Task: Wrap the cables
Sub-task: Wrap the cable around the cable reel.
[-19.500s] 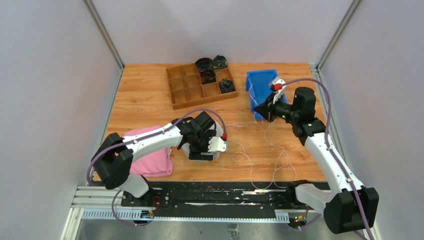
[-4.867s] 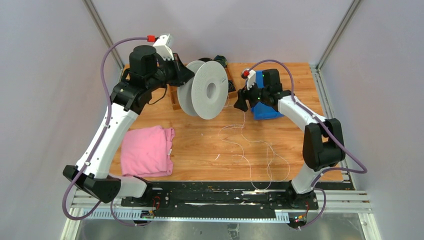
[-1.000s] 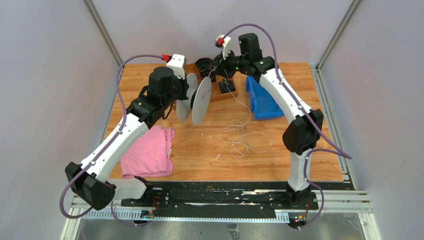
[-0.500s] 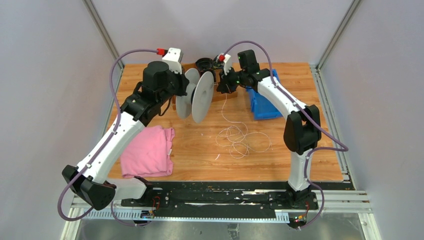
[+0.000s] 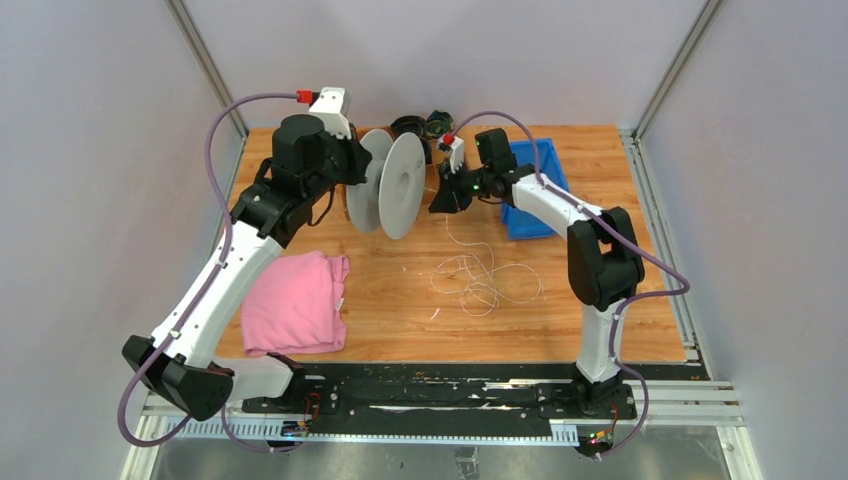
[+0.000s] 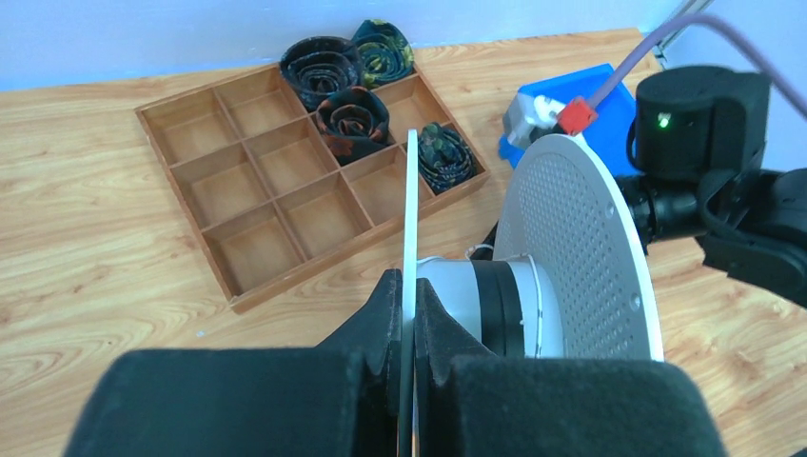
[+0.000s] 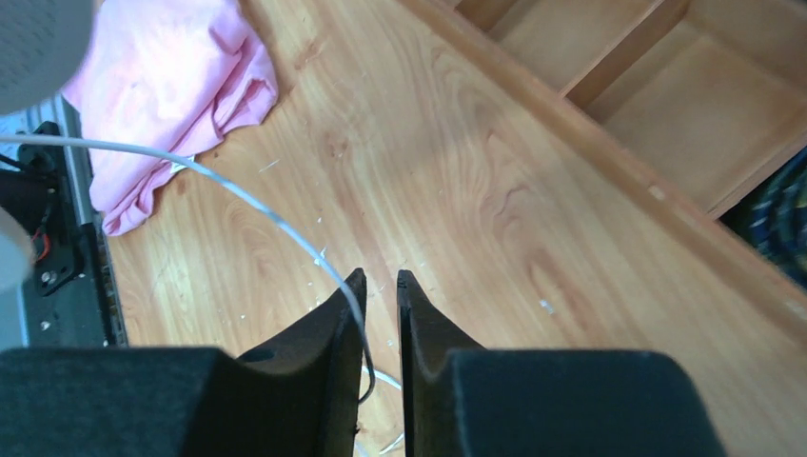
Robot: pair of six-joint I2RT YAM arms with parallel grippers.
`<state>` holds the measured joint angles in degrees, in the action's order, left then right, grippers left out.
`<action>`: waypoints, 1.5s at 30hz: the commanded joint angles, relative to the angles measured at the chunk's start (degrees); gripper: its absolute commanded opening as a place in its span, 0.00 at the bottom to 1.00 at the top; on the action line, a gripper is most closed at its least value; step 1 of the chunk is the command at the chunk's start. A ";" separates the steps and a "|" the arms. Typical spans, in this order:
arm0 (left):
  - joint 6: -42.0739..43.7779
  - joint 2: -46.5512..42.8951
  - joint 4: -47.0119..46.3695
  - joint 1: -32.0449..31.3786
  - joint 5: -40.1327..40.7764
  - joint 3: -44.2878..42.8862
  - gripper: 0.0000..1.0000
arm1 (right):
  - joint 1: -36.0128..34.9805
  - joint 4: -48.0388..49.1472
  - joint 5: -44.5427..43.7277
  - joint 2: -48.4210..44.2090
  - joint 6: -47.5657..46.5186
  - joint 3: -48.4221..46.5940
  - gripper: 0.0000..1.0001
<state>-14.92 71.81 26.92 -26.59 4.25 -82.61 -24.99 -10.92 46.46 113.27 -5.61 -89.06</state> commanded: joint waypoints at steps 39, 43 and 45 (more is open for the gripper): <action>-3.41 -1.52 -4.30 5.49 -0.94 -2.83 0.00 | -0.67 4.43 -0.73 -10.31 -6.63 17.27 0.15; -3.60 -1.22 -4.74 5.66 -0.47 -2.64 0.00 | -1.40 4.91 0.34 -10.81 -5.59 18.30 0.01; -3.69 -0.82 -4.87 5.87 0.23 -2.86 0.00 | -2.49 5.86 0.27 -11.45 -4.67 19.60 0.01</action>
<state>-17.43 71.81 27.09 -21.43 3.68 -84.42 -25.61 -5.19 46.04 104.53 -10.41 -71.37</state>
